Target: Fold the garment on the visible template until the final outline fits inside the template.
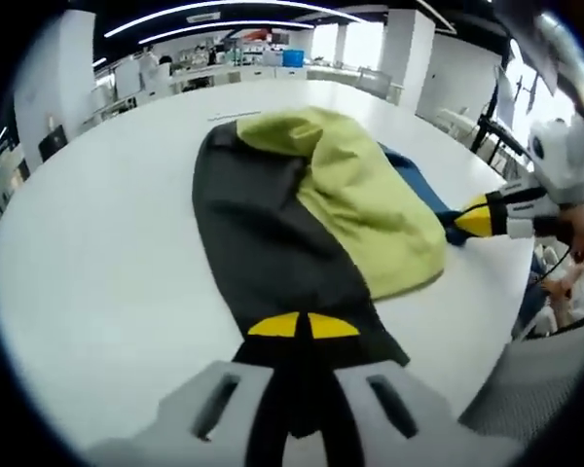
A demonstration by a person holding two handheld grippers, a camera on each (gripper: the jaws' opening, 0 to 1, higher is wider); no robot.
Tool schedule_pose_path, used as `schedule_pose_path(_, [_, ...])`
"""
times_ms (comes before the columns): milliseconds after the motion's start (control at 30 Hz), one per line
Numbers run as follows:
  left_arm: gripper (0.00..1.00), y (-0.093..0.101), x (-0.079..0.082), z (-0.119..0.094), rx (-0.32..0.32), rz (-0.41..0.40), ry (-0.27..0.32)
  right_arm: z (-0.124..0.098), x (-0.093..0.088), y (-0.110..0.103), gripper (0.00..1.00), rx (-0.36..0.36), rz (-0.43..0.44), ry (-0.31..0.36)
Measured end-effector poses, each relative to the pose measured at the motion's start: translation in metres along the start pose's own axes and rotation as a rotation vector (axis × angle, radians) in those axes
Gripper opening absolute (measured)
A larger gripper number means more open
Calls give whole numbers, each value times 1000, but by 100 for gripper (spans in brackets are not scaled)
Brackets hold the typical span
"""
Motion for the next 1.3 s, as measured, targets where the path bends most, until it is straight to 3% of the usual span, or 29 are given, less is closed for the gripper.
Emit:
schedule_pose_path(367, [0,-48,18,-8,104,-29,30,-16,-6,19,0,-48,37,-36])
schedule_pose_path(567, [0,-76,25,-6,172,-1,55,-29,-15,41,0,-108,72,-50])
schedule_pose_path(833, [0,-105,34,6,234,49,71,-47,-23,81,0,-198,94,-74])
schedule_pose_path(1300, [0,-147,34,16,318,34,64,-76,-29,155,0,-330,95,-99])
Point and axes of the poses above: the point that each gripper's makers call its tool centre point, and the gripper's own axes: z roughly forward along the fingers, y roughly to its right, x roughly out of its top, the point moved 1 cm from there along -z, roughly backward along the fingers, and after that the axes turned 15 degrees about x, right-handed, at the moved point
